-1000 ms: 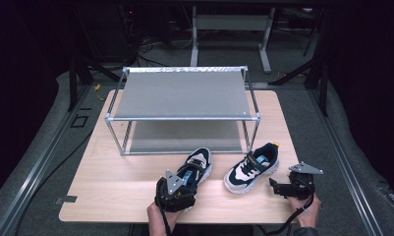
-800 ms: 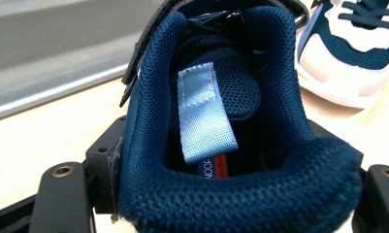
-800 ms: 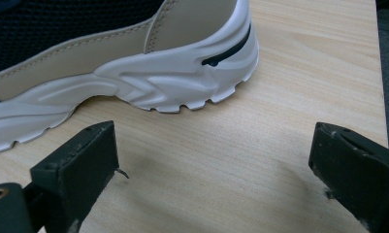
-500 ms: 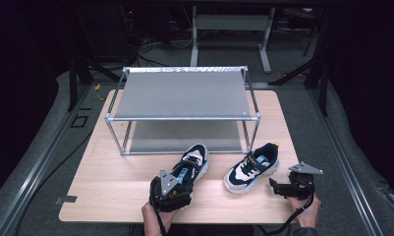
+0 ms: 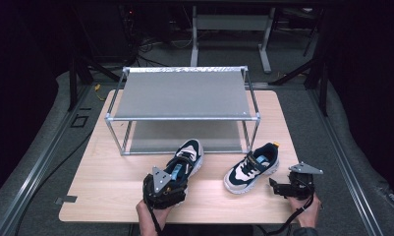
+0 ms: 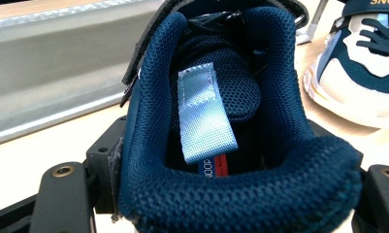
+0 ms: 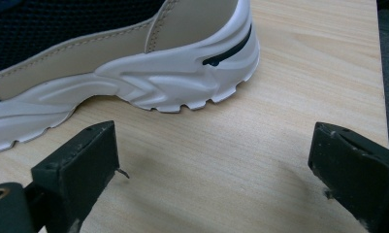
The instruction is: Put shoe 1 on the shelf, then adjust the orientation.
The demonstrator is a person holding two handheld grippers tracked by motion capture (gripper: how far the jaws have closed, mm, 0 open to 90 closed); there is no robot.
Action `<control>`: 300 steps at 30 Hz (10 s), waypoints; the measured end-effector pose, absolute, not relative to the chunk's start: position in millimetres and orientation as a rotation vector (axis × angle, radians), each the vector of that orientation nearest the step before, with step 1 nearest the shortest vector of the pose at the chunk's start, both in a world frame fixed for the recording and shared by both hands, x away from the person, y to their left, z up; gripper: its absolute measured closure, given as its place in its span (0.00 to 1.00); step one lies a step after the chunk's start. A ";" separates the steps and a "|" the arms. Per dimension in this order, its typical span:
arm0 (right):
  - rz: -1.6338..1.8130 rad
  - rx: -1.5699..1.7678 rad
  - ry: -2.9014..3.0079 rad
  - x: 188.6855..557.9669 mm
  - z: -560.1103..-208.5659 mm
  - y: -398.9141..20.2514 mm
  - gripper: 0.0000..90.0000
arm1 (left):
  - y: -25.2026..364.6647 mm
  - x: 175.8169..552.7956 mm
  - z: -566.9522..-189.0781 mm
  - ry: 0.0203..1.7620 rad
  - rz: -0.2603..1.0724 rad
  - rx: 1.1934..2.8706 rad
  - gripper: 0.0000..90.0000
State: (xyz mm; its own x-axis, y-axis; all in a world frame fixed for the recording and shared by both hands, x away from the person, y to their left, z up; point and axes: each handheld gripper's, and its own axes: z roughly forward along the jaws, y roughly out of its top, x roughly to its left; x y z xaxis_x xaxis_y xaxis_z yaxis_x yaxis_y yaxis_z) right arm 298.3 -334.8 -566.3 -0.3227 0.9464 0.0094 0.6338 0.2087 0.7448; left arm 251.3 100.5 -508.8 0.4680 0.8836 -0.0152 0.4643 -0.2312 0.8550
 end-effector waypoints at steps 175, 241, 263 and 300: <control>0.962 1.162 2.321 286.3 -475.5 -308.0 0.12 | 213.9 279.7 -522.6 1.348 0.561 1.919 0.00; 0.613 0.780 2.865 360.9 -482.4 -256.3 0.62 | 227.4 275.7 -542.8 1.375 0.507 1.969 0.00; 0.825 0.823 2.719 318.2 -459.7 -245.5 0.79 | 228.7 276.4 -532.8 1.366 0.537 1.949 0.00; 0.985 0.818 2.535 286.6 -453.5 -222.9 0.03 | 230.6 273.2 -536.7 1.358 0.523 1.934 0.00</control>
State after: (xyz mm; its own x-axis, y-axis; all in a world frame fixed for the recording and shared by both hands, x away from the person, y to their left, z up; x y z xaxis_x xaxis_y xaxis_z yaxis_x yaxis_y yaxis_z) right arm 286.6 -222.9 -453.5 -0.7929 0.6053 -0.0697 0.3996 0.6028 0.6906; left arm 273.2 230.6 -536.7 0.3670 0.9277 -0.0685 0.6422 -0.1994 0.7401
